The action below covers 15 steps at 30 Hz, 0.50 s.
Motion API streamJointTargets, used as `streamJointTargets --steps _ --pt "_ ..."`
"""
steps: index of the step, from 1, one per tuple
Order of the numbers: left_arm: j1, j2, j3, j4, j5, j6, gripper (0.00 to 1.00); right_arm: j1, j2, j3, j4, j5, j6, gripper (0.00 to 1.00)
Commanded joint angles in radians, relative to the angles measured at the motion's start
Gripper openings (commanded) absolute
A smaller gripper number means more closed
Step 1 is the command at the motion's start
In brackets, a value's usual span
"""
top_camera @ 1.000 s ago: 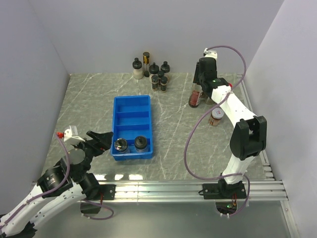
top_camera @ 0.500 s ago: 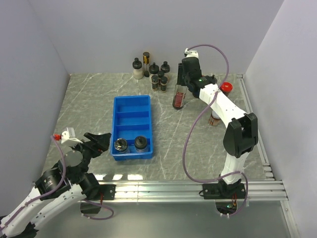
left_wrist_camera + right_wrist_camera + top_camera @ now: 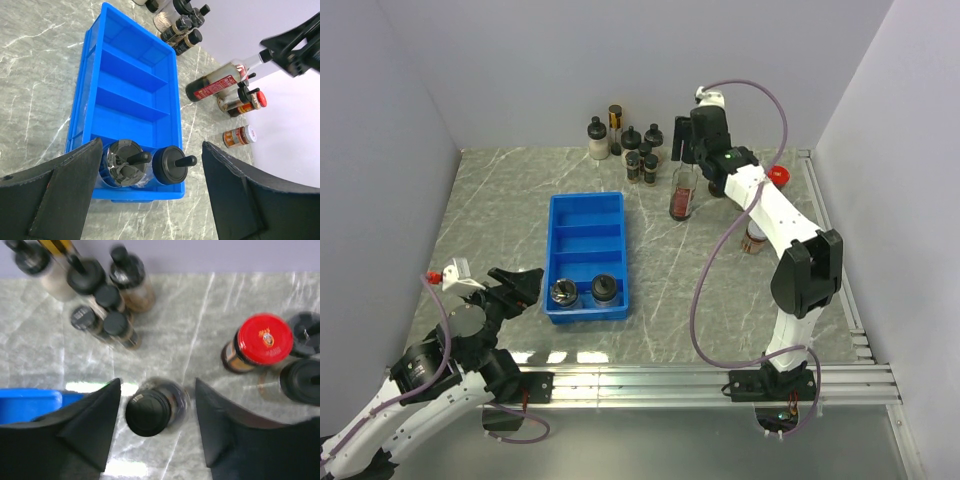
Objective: Organize the condiment bottles
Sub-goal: Move the bottle to the center of the board.
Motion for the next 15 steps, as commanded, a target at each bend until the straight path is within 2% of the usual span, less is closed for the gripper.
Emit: streamJointTargets --steps 1,2,8,15 --pt "-0.001 0.000 0.035 0.000 -0.013 0.000 0.86 -0.005 -0.009 0.091 0.021 -0.001 -0.010 0.74" --pt "-0.001 0.001 0.035 -0.002 -0.013 -0.001 0.86 -0.005 -0.009 0.096 0.019 -0.001 -0.010 0.81" --pt "-0.001 0.003 0.047 -0.016 -0.014 0.000 0.86 -0.014 -0.079 0.041 0.031 0.086 0.007 0.86" --pt "-0.003 -0.011 0.055 -0.019 -0.013 0.006 0.86 -0.138 -0.352 -0.302 0.157 0.133 0.110 0.86"
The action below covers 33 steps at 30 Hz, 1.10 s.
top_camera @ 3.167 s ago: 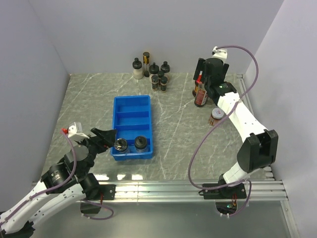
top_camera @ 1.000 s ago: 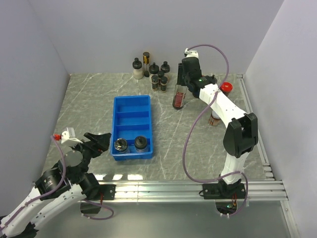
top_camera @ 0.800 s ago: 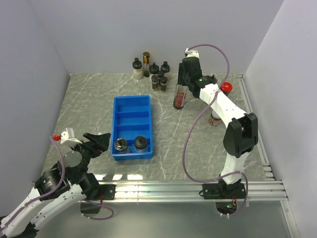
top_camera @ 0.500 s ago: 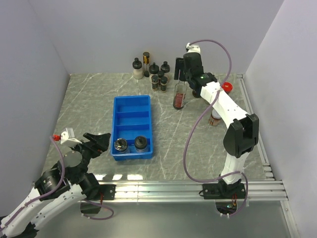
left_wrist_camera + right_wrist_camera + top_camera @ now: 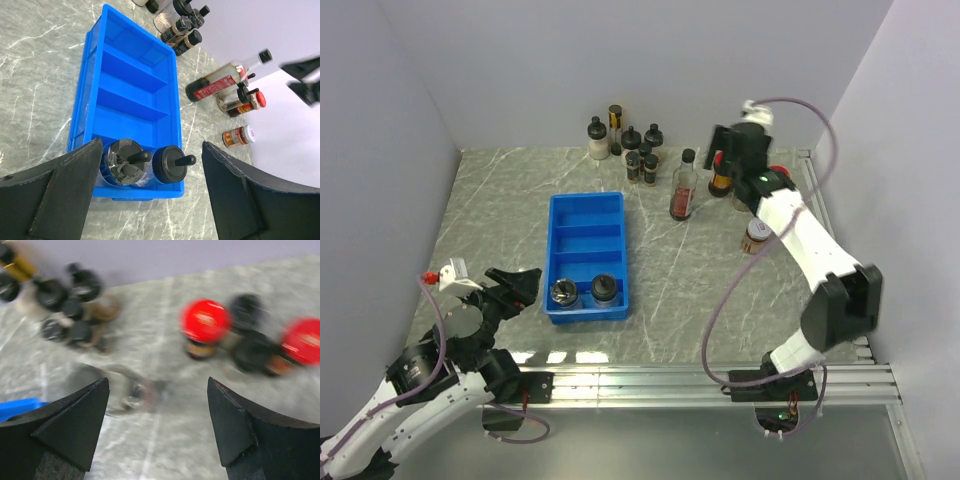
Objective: Organize the condiment bottles
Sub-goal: Move the bottle to the center of the board, then pick up the bottle from the center of the board.
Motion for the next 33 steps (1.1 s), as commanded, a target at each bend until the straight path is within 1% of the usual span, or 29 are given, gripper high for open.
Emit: streamJointTargets --steps 1,6,13,17,22,28,33 --pt "-0.001 -0.011 0.029 0.009 -0.014 0.008 0.86 -0.080 -0.177 -0.126 0.097 0.065 0.064 0.85" --pt "-0.001 0.002 0.023 0.023 -0.011 0.015 0.86 -0.181 -0.198 -0.177 0.053 0.068 0.131 0.85" --pt "-0.001 0.000 0.015 0.022 -0.004 0.007 0.86 -0.279 -0.083 -0.171 0.020 -0.024 0.198 0.85" --pt "-0.003 -0.001 0.016 0.020 -0.006 0.007 0.86 -0.289 -0.009 -0.138 0.026 -0.059 0.199 0.85" --pt "-0.001 -0.001 0.016 0.017 -0.009 -0.001 0.86 -0.290 0.115 -0.035 -0.023 -0.066 0.202 0.85" --pt "-0.001 -0.003 0.015 0.015 -0.014 0.002 0.86 -0.292 0.192 0.002 -0.021 -0.027 0.216 0.86" --pt "-0.001 0.002 0.015 0.015 -0.014 0.001 0.86 -0.295 0.258 0.053 -0.034 -0.029 0.228 0.86"
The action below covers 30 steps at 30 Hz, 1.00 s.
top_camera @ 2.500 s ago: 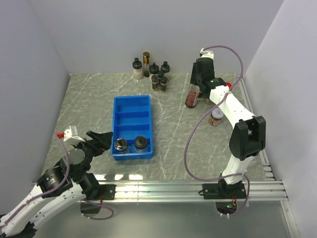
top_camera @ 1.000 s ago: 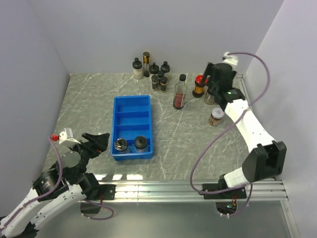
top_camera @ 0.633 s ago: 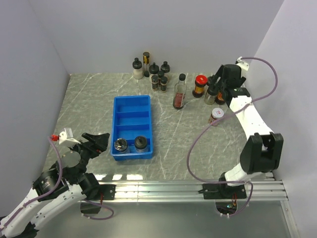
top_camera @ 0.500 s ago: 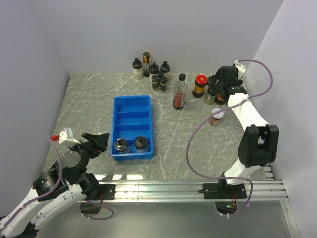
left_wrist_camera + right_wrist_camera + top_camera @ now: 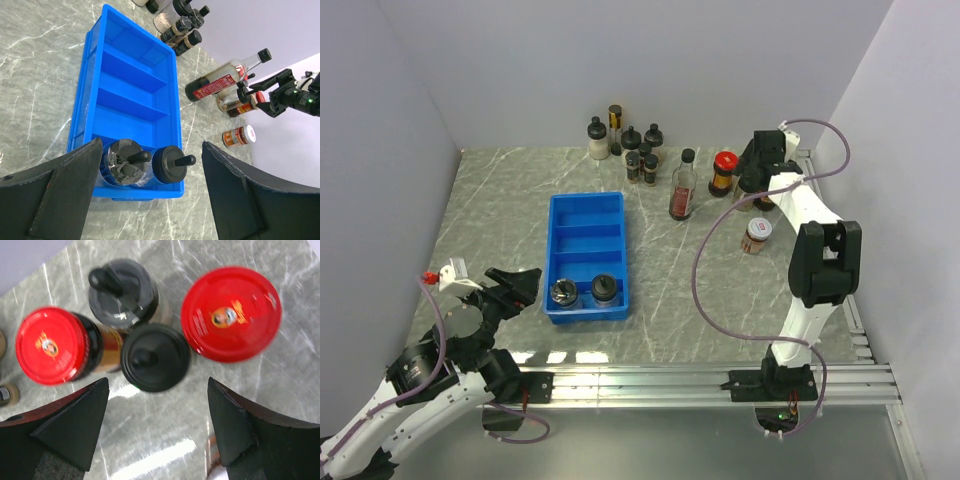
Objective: Organize the condiment bottles
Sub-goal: Pick up the bottle from the center of the board.
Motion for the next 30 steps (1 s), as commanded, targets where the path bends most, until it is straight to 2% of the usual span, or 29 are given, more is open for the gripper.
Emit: streamJointTargets --steps 1,23,30 --pt "-0.001 0.001 0.015 0.016 -0.017 0.001 0.86 -0.006 0.031 0.072 0.003 0.022 0.017 0.86" --pt "-0.001 0.023 0.015 0.010 -0.031 -0.005 0.86 -0.032 0.199 0.163 0.026 0.022 -0.012 0.85" --pt "-0.001 0.023 0.011 0.016 -0.031 -0.004 0.87 -0.043 0.193 0.143 0.068 0.006 -0.070 0.83"
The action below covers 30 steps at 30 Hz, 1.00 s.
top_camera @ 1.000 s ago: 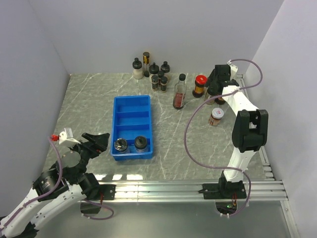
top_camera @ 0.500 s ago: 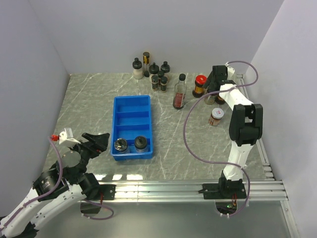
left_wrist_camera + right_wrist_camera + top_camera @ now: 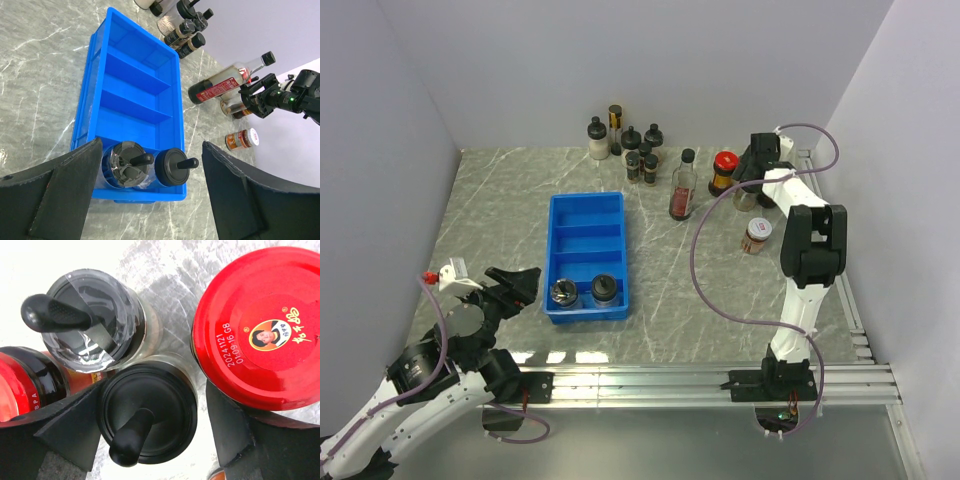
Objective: Organize the condiment bottles
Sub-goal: Pick up the bottle from the center of the board.
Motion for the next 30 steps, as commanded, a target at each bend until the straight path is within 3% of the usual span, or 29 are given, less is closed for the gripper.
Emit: streamJointTargets --steps 1,8,11,15,24,30 --pt "-0.001 0.019 0.009 0.019 -0.013 0.000 0.87 -0.016 -0.010 0.024 0.061 0.007 -0.046 0.82" --pt "-0.001 0.026 0.005 0.028 -0.006 0.001 0.87 -0.016 -0.025 -0.010 0.084 -0.022 -0.063 0.73" --pt "-0.001 0.023 0.006 0.025 -0.006 -0.002 0.87 -0.016 -0.033 -0.016 0.068 -0.036 -0.055 0.63" --pt "-0.001 0.019 0.006 0.028 -0.005 -0.002 0.86 -0.016 -0.080 -0.077 0.074 -0.053 -0.023 0.40" --pt "-0.001 -0.004 0.002 0.035 0.004 0.006 0.86 0.018 -0.290 -0.215 0.099 -0.073 -0.024 0.03" --pt "-0.001 -0.017 0.003 0.032 0.010 0.003 0.86 0.051 -0.419 -0.231 0.054 -0.072 -0.036 0.00"
